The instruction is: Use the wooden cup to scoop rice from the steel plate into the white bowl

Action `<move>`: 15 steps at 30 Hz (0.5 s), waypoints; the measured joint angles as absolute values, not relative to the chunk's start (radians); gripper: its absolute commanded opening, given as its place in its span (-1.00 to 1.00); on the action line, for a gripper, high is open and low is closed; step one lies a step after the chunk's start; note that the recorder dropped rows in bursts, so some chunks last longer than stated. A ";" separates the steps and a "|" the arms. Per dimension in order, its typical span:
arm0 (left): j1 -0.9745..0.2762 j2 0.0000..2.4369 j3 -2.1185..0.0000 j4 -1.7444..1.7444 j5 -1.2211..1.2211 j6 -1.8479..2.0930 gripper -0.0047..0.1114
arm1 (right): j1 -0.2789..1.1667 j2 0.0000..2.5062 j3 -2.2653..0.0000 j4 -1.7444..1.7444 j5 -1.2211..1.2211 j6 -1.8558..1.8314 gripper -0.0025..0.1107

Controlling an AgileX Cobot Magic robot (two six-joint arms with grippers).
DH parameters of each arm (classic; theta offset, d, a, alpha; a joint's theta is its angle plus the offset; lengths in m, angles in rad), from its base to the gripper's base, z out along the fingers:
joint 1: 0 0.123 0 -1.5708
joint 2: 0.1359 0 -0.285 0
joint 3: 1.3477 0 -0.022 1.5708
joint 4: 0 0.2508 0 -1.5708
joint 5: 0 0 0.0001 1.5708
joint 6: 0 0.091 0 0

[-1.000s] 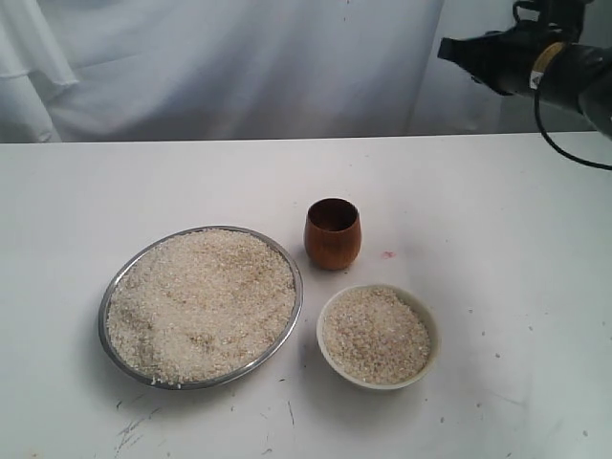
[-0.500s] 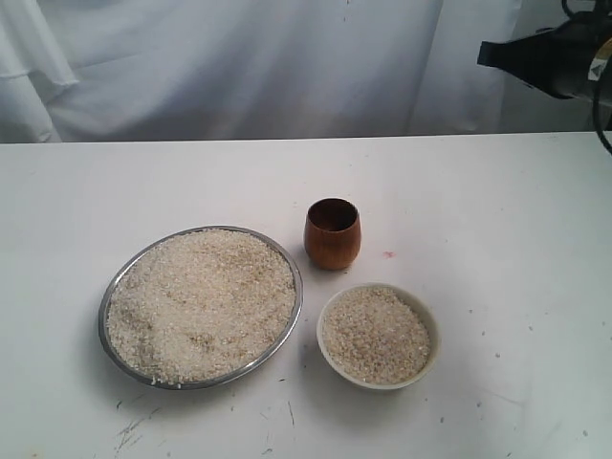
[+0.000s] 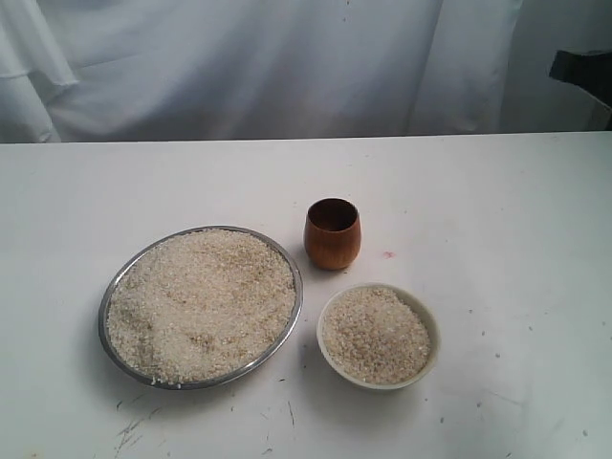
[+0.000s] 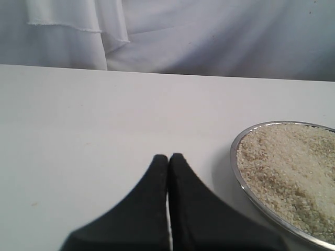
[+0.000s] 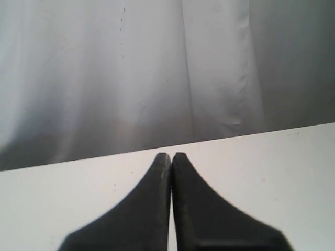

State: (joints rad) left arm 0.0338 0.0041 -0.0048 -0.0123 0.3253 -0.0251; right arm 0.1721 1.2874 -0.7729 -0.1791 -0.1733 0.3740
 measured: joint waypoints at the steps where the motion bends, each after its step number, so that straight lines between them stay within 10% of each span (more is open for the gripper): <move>1: 0.034 0.004 -0.005 -0.012 0.325 -0.025 -0.92 | 0.172 1.262 -0.765 -0.167 -0.173 0.372 -0.96; 15: 0.034 0.004 -0.005 -0.012 0.325 -0.023 -0.92 | 0.172 0.964 -0.752 -0.136 -0.063 0.372 -0.96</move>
